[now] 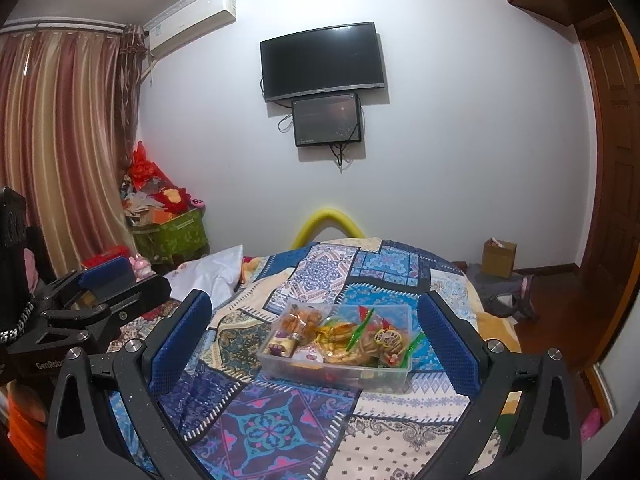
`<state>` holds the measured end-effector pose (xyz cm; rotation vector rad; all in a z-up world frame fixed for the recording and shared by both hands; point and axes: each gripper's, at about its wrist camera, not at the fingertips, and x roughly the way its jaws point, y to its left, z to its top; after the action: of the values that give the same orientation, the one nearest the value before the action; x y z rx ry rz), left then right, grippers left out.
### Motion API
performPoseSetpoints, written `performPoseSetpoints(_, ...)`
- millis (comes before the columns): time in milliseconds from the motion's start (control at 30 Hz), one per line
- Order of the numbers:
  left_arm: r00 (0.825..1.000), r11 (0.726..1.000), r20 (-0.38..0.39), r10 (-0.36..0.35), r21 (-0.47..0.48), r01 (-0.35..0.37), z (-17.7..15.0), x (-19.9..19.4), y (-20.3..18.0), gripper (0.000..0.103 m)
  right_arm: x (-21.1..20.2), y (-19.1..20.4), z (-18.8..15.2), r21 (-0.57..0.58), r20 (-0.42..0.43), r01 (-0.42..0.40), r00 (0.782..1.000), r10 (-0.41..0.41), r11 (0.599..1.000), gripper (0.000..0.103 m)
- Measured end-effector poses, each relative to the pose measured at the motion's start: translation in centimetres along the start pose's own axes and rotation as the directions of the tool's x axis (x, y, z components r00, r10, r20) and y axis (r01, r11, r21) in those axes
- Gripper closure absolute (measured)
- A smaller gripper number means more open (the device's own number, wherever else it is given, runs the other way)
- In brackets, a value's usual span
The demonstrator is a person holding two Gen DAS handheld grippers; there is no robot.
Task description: Organize snacks
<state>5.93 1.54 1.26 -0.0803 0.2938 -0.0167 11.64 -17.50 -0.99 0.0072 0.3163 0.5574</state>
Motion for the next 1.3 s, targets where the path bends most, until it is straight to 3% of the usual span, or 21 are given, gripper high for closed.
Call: performPoseSetpoints(1300,0.999,0.999,-0.024,-0.027,-0.032,0.026,-0.22,0.58,-0.01,0.002,-0.34,-0.28,0.18,0.007,-0.006,0.014,1.000,-0.014,1.000,0.000)
